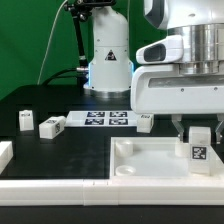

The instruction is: Assemble one leg

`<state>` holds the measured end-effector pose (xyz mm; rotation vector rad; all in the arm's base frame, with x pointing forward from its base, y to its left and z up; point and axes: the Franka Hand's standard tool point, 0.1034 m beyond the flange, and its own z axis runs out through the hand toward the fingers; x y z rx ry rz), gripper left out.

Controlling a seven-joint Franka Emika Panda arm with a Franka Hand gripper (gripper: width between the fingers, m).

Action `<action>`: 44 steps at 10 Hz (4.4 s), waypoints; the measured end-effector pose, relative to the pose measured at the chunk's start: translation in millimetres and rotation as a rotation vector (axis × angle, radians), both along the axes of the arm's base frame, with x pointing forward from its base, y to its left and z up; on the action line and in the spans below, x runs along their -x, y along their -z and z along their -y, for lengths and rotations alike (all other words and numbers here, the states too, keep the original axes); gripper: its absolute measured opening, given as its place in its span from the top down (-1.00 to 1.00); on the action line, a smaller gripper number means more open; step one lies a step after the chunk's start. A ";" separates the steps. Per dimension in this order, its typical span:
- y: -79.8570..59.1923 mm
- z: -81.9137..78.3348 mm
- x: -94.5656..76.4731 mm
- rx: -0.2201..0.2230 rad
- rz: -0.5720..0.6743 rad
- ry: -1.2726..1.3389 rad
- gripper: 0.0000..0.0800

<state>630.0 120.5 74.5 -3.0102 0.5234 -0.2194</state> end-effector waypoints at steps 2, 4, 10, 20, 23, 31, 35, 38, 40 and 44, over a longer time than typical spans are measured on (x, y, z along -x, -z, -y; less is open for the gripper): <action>0.3 0.7 0.2 -0.050 -0.011 0.231 0.27; 0.6 -0.4 0.7 -0.086 -0.024 0.455 0.27; 0.5 -4.3 1.9 -0.105 -0.040 0.457 -0.38; -4.3 1.2 -6.7 0.123 -0.036 -0.656 -0.62; -4.3 1.2 -6.7 0.128 -0.034 -0.701 -0.35; -2.5 1.2 -6.4 0.034 -0.042 -0.119 0.27; -1.7 4.4 -6.1 -0.036 -0.059 0.417 0.27; -1.5 4.2 -4.8 -0.073 -0.073 0.683 0.27; -1.5 4.5 -4.0 -0.099 -0.088 0.812 0.27; -2.2 5.7 -6.9 -0.076 -0.067 0.611 -0.24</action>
Offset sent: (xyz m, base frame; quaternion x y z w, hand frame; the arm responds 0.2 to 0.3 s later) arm 0.0014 0.0011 -0.0095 -0.0098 0.0038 0.2522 0.9676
